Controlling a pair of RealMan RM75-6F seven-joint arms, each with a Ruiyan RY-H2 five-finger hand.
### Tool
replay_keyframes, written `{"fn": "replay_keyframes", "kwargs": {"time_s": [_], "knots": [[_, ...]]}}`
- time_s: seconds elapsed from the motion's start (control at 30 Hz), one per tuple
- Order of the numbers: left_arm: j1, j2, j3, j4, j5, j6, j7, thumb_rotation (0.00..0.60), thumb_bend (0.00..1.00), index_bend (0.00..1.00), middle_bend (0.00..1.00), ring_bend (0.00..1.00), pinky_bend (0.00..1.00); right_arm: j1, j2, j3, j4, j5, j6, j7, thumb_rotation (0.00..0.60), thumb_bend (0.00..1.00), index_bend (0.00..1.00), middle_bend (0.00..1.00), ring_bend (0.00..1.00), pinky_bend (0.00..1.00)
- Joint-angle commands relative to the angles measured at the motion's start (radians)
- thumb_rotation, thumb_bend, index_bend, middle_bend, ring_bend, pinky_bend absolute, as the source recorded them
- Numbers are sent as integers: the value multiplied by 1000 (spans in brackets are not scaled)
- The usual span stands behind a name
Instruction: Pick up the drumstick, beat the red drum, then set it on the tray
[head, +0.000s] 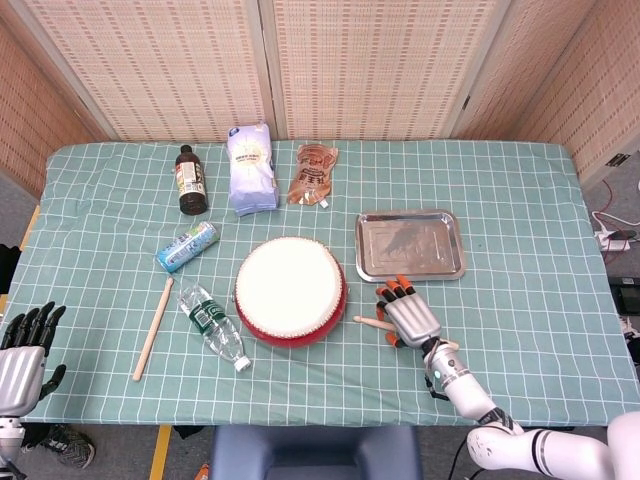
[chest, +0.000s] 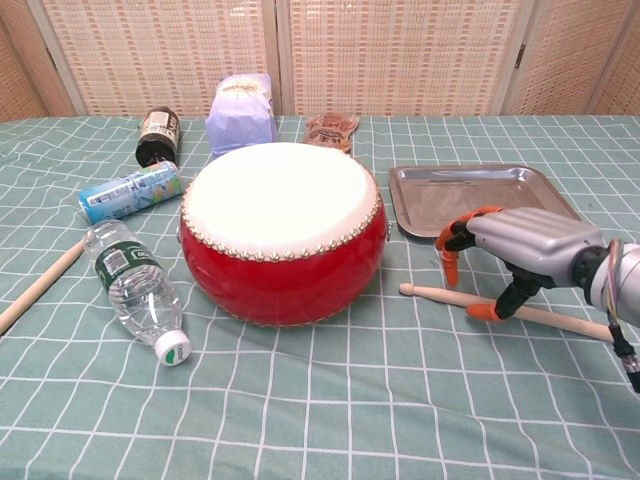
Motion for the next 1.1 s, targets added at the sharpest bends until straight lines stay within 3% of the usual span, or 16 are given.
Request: {"fn": "replay_keyframes", "kwargs": {"time_s": [0.03,0.4,0.67,0.83,1.1], "knots": [[0,-1,0,2,1,-1,-2,600,272,0,0,0,22,2,-6,-1,10,7,-2,0,600,299,457,177,0,0],[-2,-5,-1,10,-3,-9,-5,600,271,0,0,0,22,14,-26,-10,36,11,-14,-4,600,327,444,177,0,0],[-1,-8,-2,19,-6,-11,-12,600,271,0,0,0,21,17,-31,-13,44,12,-17,10,600,440,485,177,0,0],[-2,-11,-1,23,-5,-15,-14,600,270,0,0,0,21,16,-33,-15,47,8,-14,16,600,460,514,176,0,0],[1,-9,-2,27,-8,-13,-19,600,270,0,0,0,21,-25,24,13,-34,-80,88,187,600,469,575,176,0,0]]}}
